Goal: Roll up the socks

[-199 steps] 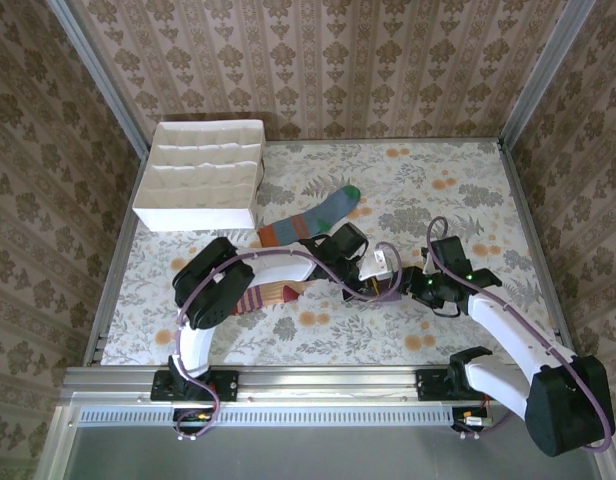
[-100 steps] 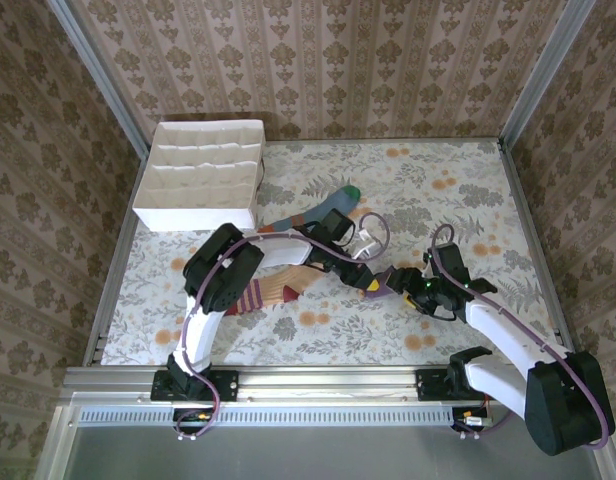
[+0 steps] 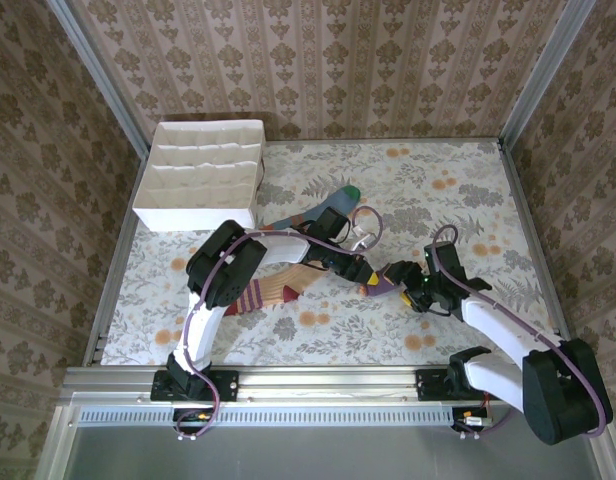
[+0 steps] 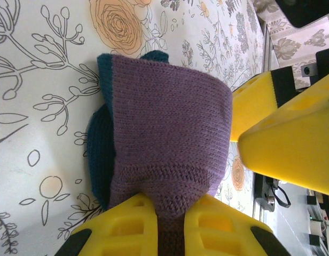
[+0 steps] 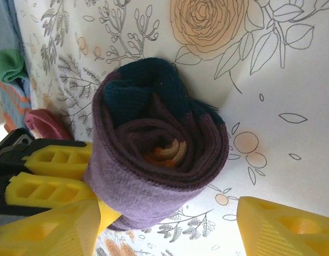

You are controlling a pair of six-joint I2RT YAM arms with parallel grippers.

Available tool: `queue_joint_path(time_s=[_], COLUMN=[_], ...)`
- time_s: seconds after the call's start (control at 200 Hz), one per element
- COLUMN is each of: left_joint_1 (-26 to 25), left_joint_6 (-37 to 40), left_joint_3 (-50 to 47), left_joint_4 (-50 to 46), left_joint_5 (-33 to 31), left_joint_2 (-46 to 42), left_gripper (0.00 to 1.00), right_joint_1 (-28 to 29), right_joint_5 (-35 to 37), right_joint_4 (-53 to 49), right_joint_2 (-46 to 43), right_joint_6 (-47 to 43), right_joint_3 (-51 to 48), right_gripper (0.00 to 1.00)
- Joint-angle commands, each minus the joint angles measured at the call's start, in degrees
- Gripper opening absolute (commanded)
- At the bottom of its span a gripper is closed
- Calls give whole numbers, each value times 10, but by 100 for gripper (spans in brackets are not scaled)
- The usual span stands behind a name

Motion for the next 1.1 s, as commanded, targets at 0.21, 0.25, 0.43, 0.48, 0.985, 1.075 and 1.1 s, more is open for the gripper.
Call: queue_joint_path(time_s=[0.21,0.25,0.43,0.48,0.985,1.075,1.1], left_joint_1=[0,-1,0,0,-8,-9,-9], left_joint_6=[-11,-9,-8,-8,83,114,122], left_joint_3=[-18,-17,-13,-11,-5,-15,-20], left_joint_4=[-37,-39,-43,-45,-85,-80,-76], left_joint_5=[-46,-45,-40,-37,-71,-87,-93], left_joint_2=[38,39,44,46,23,2,-7], left_gripper=[0,0,0,0,11,23,26], right_joint_1=[7,8,8,8,59,76,81], right_joint_5=[16,15,11,10,21,32,39], right_joint_4=[45,46,56,61,0,-19,-30], right_joint_2=[76,86,128,141,319,332,333], right_joint_6=[24,20,11,11,-44,-95,-113], right_joint_3=[35,42,62,67,172,201,210], right_gripper=[70,70,70,71,20,4,1])
